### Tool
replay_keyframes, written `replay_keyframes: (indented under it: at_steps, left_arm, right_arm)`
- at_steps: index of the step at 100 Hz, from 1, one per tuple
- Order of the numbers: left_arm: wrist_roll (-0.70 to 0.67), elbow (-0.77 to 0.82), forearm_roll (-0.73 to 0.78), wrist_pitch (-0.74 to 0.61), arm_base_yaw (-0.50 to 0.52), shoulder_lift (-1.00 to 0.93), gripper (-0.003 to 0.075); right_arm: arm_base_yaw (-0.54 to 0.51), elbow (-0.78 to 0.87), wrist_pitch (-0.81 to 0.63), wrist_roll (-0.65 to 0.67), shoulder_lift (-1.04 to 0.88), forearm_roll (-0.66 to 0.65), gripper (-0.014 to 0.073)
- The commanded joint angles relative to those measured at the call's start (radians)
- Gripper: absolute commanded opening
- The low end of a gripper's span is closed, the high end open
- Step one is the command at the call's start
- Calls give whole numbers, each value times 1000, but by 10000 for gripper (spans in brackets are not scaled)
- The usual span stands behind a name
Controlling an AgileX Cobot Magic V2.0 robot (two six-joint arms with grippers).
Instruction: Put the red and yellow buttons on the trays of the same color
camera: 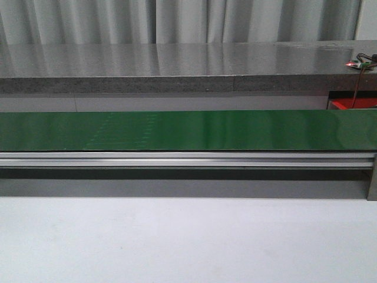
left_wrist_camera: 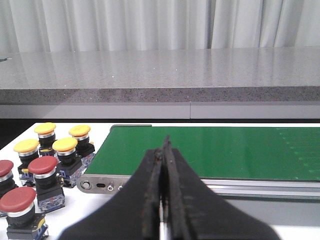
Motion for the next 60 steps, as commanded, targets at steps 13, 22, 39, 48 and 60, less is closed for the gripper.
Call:
replay_keyframes:
  at_steps: [13,22,39,48,60]
  left_arm:
    - [-7,41,-2,-99,1,-34,-20]
    - [-7,41,-2,-130,1,-34,-20]
    - [-5,29,-2,-166,1,-34,-20]
    - [-5,-5,-3,-152,6,-34,-20]
    - [-7,-84,-30,-85,7,-4,-20]
  right_arm:
    - [-8,-18,-75,-2,-16,-13,-72]
    - [-8,-18,-75,-2,-16,-13,-72]
    - [-8,-18,-75,-2,-16,-13,-72]
    - [-8,-18,-75,-2,-16,-13,-72]
    - [-8,-18,-75,-2,-16,-13,-72]
